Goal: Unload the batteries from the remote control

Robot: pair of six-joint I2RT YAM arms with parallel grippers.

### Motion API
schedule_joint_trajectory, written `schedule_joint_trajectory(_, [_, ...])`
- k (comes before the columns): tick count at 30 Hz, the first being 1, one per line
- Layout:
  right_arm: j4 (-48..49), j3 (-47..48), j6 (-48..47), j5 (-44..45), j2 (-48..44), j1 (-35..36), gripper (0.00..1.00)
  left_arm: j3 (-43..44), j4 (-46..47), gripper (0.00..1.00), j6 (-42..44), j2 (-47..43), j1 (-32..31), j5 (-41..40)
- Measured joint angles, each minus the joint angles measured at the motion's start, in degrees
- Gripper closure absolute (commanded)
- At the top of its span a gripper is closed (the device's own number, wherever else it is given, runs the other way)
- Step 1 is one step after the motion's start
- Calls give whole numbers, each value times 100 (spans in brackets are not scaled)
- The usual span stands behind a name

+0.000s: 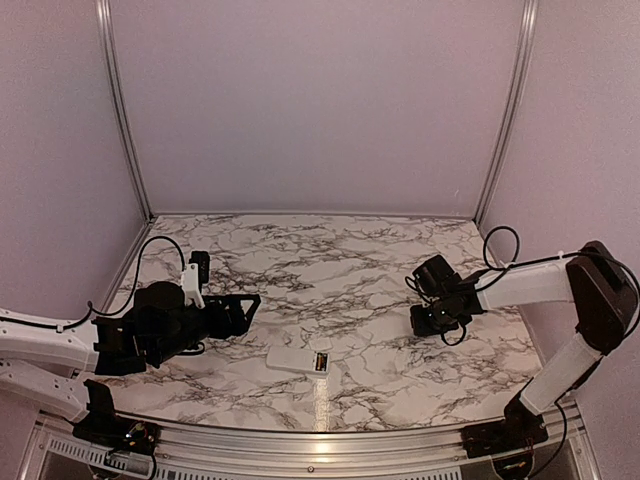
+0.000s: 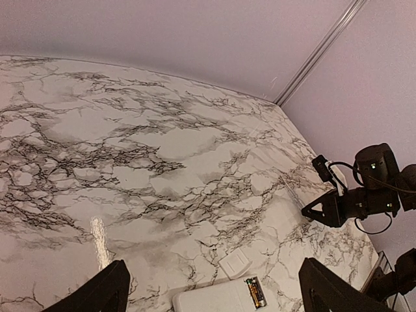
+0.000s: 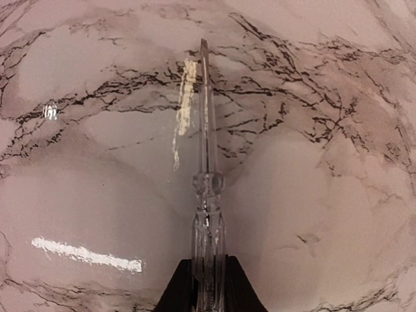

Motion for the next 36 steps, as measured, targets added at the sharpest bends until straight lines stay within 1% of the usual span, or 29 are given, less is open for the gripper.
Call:
schedule_joint_trajectory(3, [48,2,-17,15,22,0,90,0,0,5,0,0,2,0])
schedule_joint_trajectory(6, [55,2,-26,15,22,0,99,0,0,5,0,0,4,0])
schedule_joint_trajectory(7, [55,2,-26,15,24,0,100,0,0,5,0,0,4,0])
schedule_joint_trajectory(15, [35,79,-251,-81,66,129,100,0,0,5,2,0,28,17])
schedule_joint_trajectory(22, [-125,157,-435,-223,-57,752,100,-2,48,6,4,20,83,251])
schedule_joint_trajectory(36, [-142,446,-955,-212,-1416,2256,100,-72,597,11,-101,146,197,1327])
